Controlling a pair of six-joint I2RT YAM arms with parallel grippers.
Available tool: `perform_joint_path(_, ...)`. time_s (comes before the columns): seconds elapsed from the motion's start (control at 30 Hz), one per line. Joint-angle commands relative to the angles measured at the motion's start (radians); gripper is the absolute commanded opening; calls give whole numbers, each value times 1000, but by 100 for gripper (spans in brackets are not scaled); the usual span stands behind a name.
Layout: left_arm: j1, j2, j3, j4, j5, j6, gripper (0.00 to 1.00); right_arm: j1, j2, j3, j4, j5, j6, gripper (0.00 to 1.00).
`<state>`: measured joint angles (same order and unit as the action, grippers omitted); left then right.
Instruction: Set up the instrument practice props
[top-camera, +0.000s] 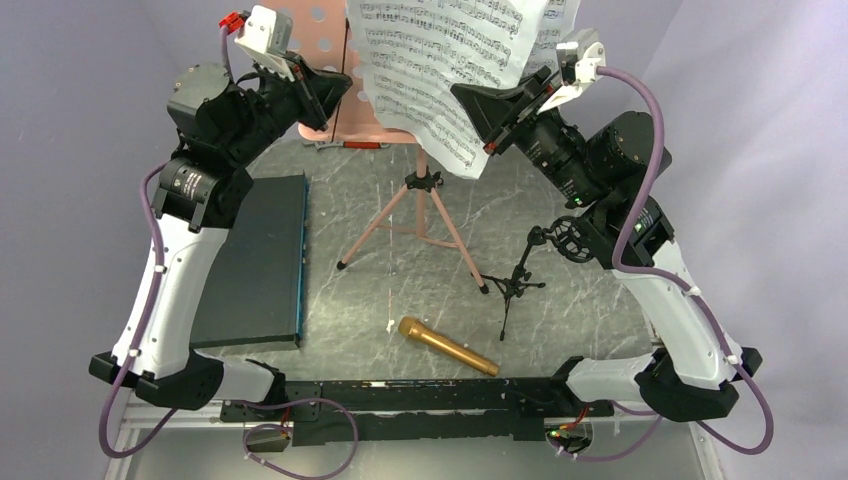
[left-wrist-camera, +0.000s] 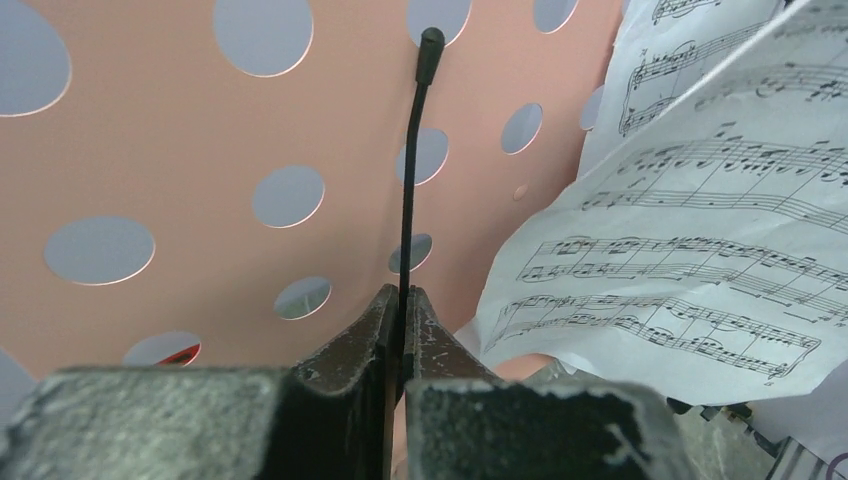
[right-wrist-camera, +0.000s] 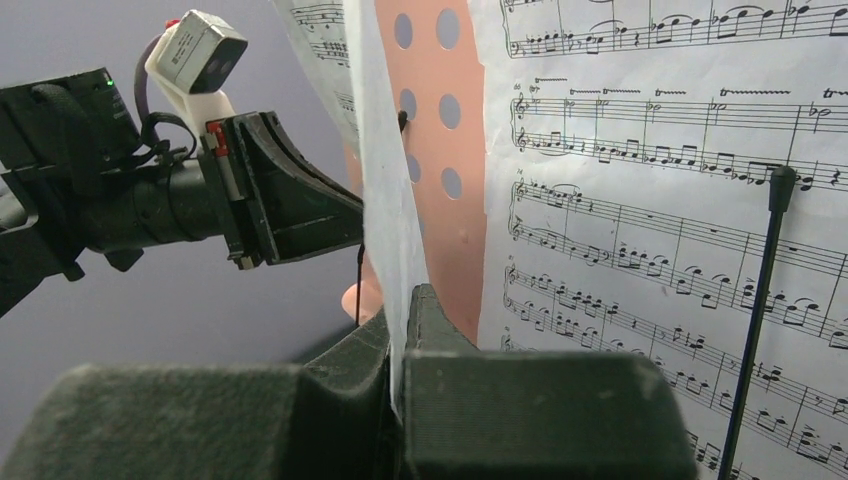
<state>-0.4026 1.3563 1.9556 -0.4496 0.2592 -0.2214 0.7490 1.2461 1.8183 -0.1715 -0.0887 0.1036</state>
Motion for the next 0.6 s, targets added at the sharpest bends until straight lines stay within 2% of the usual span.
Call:
perform_joint_path(0.0,-5,-36,-13,52,-17,17,3,4,-6,44,79,21,-13,0)
perform_joint_path(0.57,-4,-95,-115,162,16,9,2,3,34,53,128,138,-10,0)
